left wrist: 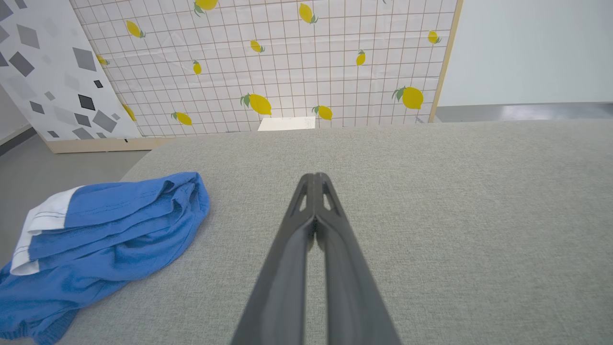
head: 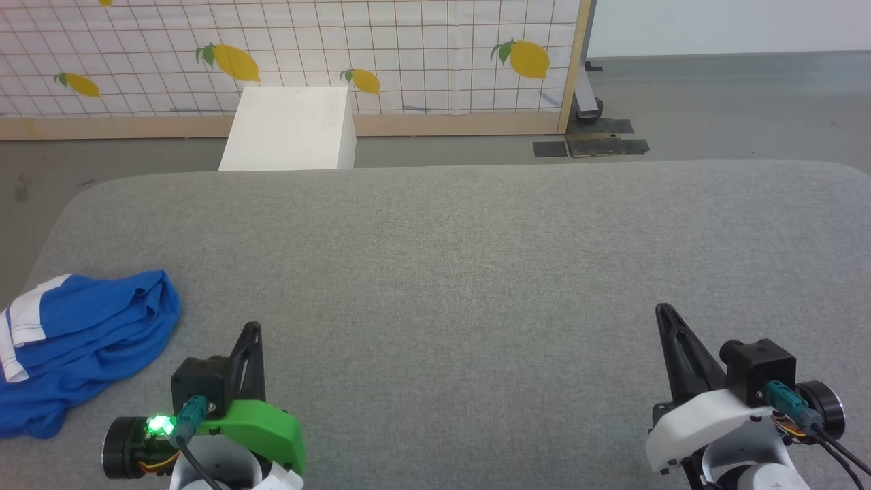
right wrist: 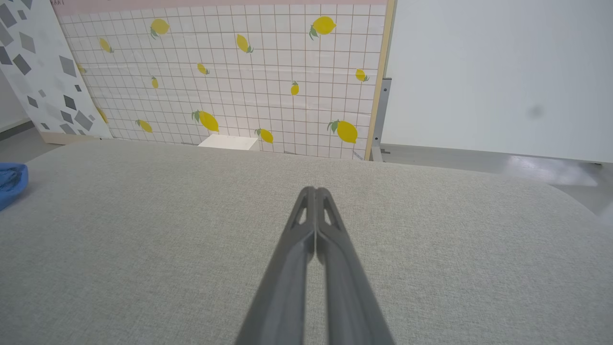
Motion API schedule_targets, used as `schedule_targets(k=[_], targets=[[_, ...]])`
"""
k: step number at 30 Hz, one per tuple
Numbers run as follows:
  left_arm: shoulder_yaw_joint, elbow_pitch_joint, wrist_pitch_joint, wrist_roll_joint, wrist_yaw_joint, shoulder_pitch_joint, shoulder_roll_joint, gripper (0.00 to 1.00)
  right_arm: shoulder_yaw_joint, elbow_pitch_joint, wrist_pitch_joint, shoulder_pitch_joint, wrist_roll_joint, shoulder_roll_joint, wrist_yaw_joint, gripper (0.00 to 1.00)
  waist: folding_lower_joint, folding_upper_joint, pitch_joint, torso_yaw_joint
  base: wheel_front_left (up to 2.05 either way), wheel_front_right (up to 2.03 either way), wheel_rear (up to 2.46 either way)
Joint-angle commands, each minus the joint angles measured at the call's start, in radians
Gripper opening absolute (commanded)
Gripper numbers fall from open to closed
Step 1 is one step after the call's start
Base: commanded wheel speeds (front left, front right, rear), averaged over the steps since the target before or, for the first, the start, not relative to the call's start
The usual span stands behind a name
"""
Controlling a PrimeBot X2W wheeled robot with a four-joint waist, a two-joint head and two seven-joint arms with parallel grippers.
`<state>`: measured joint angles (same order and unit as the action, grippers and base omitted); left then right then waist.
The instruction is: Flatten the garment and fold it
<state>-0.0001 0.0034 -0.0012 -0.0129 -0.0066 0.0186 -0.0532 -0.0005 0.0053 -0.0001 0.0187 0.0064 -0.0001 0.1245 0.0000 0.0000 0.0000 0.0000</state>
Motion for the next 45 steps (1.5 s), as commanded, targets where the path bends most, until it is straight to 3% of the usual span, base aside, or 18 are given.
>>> schedule_targets(k=[1,33,34,45], targets=[[0.0,-0.003,0.001,0.013,0.007,-0.019,0.003,0.0,0.0,-0.005,0.0,-0.019,-0.006,0.0,0.006,0.0,0.0,0.0,0.0,0.0,0.0,0.0,0.0],[0.0,-0.003,0.001,0.013,0.007,-0.019,0.003,0.0,0.0,-0.005,0.0,-0.019,-0.006,0.0,0.006,0.0,0.0,0.0,0.0,0.0,0.0,0.0,0.0],[0.0,0.0,0.0,0.0,0.0,0.0,0.0,1.0,0.0,0.0,0.0,0.0,0.0,0.0,0.0,1.0,0.0,0.0,0.0,0.0,0.0,0.0,0.0],[-0.015,0.008,-0.017,-0.009,0.009,-0.003,0.0,1.0,-0.001,0.004,-0.014,-0.002,-0.002,0.0,0.0,1.0,0.0,0.0,0.0,0.004,0.0,0.0,0.0]])
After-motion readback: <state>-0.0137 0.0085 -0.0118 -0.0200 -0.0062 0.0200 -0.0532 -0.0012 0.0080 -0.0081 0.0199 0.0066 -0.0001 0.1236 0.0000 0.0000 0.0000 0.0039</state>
